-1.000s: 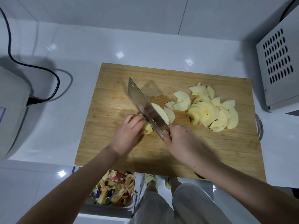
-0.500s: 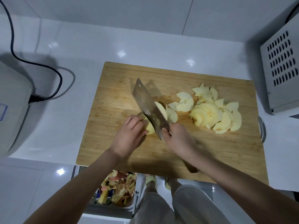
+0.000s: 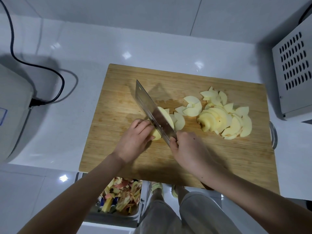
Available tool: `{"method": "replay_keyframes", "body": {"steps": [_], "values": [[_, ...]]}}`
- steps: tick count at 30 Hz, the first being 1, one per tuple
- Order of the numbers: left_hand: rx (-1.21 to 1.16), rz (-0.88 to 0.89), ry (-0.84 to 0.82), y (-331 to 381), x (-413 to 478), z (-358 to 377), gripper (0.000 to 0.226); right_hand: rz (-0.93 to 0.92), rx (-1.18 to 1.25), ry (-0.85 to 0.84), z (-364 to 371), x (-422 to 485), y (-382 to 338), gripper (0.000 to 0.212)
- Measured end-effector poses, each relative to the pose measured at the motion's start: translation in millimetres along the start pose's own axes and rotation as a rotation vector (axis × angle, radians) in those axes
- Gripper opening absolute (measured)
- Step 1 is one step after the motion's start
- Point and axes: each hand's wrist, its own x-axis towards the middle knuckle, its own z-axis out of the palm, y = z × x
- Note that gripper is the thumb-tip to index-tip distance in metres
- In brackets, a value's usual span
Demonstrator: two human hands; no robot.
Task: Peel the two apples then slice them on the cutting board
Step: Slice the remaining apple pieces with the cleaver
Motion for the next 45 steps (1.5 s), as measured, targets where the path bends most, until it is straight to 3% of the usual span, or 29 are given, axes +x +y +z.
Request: {"method": "replay_keyframes", "body": {"steps": [5,11,17,23,33,42,45], "values": [[-0.016,0.004,0.009,0.5,-1.7,-1.0,0.031,0.005,0.017,-0.011,16.3,13.5,1.0,0.021],[-0.067,-0.046,-0.011,0.1,-3.7,-2.7,0.034,0.019,0.042,-0.017,38.0,26.5,1.0,0.023],[-0.078,-0.086,-0.007,0.6,-2.0,-5.3,0.032,0.093,0.235,-0.041,16.9,20.4,9.9,0.026],[-0.044,-0.12,-0.014,2.3,-3.8,-4.0,0.034,0.041,0.108,-0.006,-1.4,3.8,-0.1,0.037],[-0.051,-0.094,0.027,0.2,-5.0,0.0,0.034,0.016,0.001,0.008,2.6,-0.1,-10.6,0.022],[-0.063,-0.06,0.051,-0.9,-3.8,-1.2,0.033,0.034,-0.012,-0.017,-0.2,1.2,-7.7,0.021],[-0.059,-0.057,0.049,-2.1,-3.9,-0.8,0.034,0.032,-0.012,-0.036,-3.9,4.0,-8.0,0.03]]}}
